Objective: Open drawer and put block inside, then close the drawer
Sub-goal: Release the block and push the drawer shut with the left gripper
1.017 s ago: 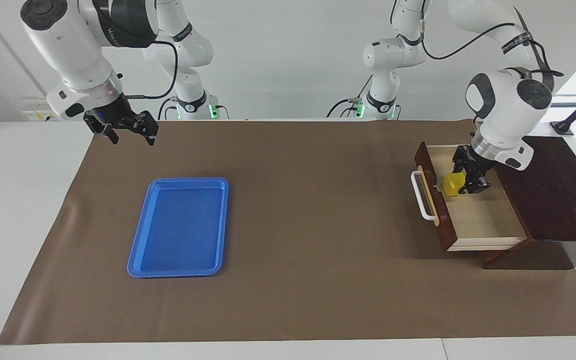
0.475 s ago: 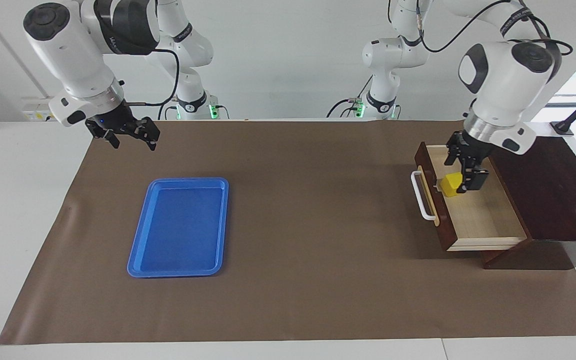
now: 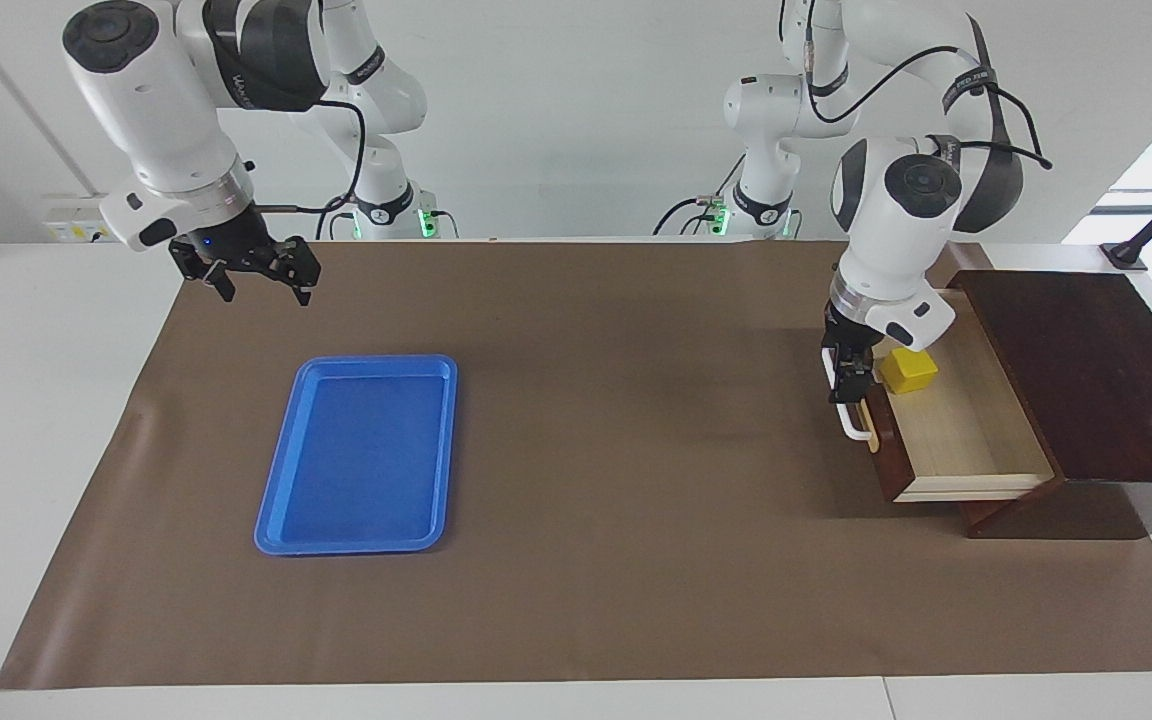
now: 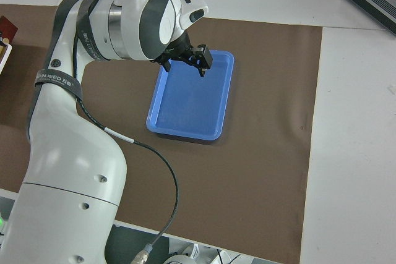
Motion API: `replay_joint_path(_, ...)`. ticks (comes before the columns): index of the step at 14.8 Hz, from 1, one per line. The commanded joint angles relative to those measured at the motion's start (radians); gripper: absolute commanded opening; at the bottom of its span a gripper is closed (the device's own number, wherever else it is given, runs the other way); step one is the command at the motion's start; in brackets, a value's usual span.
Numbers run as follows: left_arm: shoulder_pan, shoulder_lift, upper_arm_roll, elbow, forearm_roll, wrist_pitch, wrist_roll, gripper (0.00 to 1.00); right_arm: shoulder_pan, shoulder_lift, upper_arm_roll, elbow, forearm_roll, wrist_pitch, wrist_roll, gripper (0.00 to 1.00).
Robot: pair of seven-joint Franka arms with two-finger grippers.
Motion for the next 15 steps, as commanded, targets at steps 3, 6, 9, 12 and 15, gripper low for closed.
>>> replay_joint_path(3, 0.077, -0.018, 0.002, -0.022, 0.023, 0.034, 0.032, 1.0, -0.003, -0.002, 0.009, 0.0, -0.004, -0.006, -0.032, 1.0)
replay_joint_path(6, 0.116, -0.011, 0.002, -0.004, 0.054, 0.037, 0.056, 1.0, 0.003, -0.003, 0.009, -0.002, -0.004, -0.005, -0.065, 1.0)
replay_joint_path(9, 0.166, -0.01, 0.002, -0.001, 0.071, 0.037, 0.09, 1.0, 0.006, -0.003, 0.007, -0.002, -0.004, -0.006, -0.065, 1.0)
replay_joint_path(12, 0.223, -0.003, 0.002, -0.001, 0.071, 0.048, 0.125, 1.0, 0.007, -0.006, 0.009, -0.006, -0.004, -0.005, -0.061, 1.0)
replay_joint_path(15, 0.287, -0.003, 0.001, -0.002, 0.071, 0.077, 0.173, 1.0, 0.009, -0.009, 0.007, -0.008, -0.004, -0.005, -0.055, 1.0)
